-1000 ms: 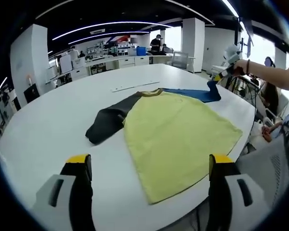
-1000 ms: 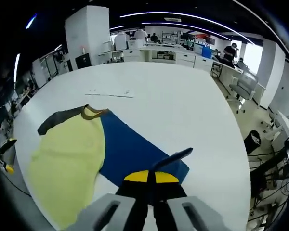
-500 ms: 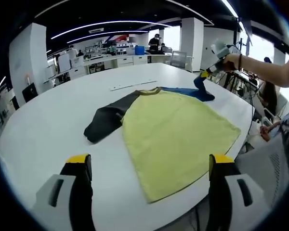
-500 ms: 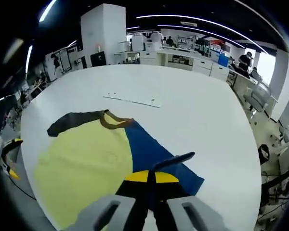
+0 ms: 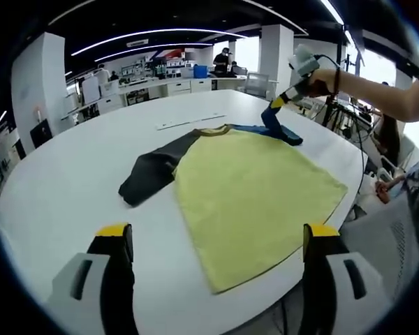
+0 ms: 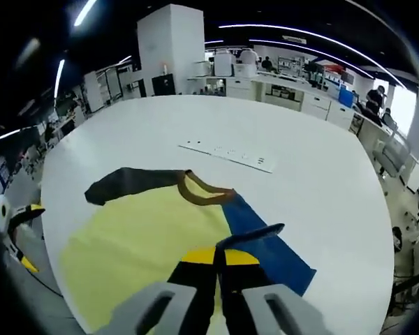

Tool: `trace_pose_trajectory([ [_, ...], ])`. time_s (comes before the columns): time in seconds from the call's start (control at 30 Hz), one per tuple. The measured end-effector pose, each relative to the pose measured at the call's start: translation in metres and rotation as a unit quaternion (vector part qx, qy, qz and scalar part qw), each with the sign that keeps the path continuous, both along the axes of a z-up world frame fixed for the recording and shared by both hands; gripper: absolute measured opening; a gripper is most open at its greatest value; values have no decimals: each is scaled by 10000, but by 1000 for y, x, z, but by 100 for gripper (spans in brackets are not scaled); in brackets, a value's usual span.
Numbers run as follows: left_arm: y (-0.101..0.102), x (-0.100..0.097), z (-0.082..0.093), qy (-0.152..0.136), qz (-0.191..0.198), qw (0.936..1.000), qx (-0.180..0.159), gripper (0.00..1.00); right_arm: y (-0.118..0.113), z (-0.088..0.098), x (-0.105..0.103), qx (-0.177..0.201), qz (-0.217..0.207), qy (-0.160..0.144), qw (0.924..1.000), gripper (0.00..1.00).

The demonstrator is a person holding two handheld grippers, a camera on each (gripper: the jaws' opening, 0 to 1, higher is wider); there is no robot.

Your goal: Fold the garment on the visible template until the final outline fits inside the template.

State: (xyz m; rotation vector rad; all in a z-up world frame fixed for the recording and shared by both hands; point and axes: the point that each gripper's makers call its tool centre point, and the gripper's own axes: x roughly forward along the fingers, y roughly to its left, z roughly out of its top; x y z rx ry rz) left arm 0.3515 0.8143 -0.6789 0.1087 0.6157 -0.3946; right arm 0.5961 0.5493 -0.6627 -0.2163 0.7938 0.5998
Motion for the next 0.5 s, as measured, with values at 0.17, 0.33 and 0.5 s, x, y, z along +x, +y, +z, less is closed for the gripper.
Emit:
trace_pose_trajectory([
  [0.17,2,-1,-3,40,43,10000,-9,99,20,-1,0,34,141,21,9999,0],
  [0.33,3,-2,-6,78,61,9999,-44,99,42,0,-1,66,281,17,9996,0],
  [0.5,1,-2,-7,105,58,9999,-61,99,67,0,-3,91,453,30,9989,0],
])
